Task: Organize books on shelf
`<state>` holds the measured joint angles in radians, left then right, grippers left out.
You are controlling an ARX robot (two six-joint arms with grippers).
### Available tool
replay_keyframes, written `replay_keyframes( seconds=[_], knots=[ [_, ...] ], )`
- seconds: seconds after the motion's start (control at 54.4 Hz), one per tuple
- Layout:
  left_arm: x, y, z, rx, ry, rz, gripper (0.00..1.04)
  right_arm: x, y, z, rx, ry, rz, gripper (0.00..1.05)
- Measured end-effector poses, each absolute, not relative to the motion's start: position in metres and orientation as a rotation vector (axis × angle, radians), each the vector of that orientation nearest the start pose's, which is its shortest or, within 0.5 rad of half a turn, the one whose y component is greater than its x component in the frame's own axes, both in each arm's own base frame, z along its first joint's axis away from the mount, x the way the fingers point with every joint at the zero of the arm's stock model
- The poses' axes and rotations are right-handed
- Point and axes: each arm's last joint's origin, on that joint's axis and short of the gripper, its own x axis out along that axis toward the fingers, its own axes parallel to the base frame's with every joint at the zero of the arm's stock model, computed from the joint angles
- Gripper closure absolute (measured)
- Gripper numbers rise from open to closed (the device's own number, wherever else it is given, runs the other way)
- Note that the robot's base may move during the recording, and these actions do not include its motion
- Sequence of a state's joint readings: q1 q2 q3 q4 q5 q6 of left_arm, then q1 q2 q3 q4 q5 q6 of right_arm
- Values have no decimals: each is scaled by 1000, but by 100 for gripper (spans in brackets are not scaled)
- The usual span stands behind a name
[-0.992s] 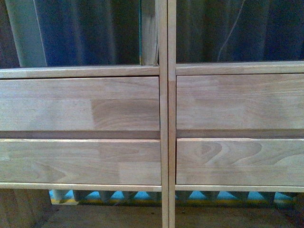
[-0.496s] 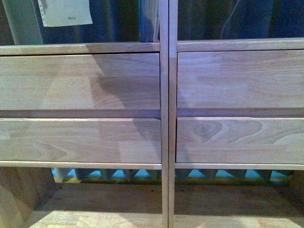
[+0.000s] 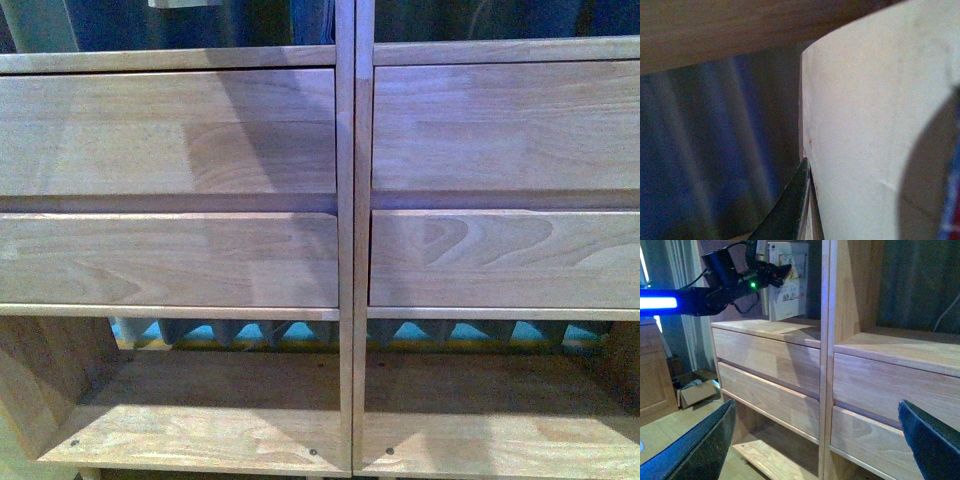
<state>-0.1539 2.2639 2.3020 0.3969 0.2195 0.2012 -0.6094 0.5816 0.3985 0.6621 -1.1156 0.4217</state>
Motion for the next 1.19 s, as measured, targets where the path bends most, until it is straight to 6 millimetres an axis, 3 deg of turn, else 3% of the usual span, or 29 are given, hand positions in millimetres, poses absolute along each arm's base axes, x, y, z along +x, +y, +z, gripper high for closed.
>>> replay_keyframes(
  seconds=[0.276, 0.661, 0.827, 0.882, 0.974, 1.102, 1.157, 1.194],
  knots=[
    [550, -91, 391, 187, -406, -295, 88, 115, -49, 300, 42, -203, 548, 7],
    [549, -105, 393, 190, -441, -309, 88, 115, -49, 300, 42, -203, 547, 7],
    [547, -119, 392, 189, -413, -342, 58, 115, -49, 300, 42, -203, 546, 7],
    [546, -120, 392, 189, -413, -347, 54, 115, -49, 300, 41, -203, 547, 7],
    [547, -122, 390, 191, -419, -350, 33, 115, -49, 300, 41, -203, 547, 7],
    [544, -121, 387, 191, -442, -347, 13, 115, -49, 300, 41, -203, 547, 7],
    [539, -120, 386, 192, -442, -346, 6, 115, -49, 300, 42, -203, 546, 7],
    [535, -119, 386, 187, -439, -348, 7, 115, -49, 300, 42, -203, 546, 7]
  ],
)
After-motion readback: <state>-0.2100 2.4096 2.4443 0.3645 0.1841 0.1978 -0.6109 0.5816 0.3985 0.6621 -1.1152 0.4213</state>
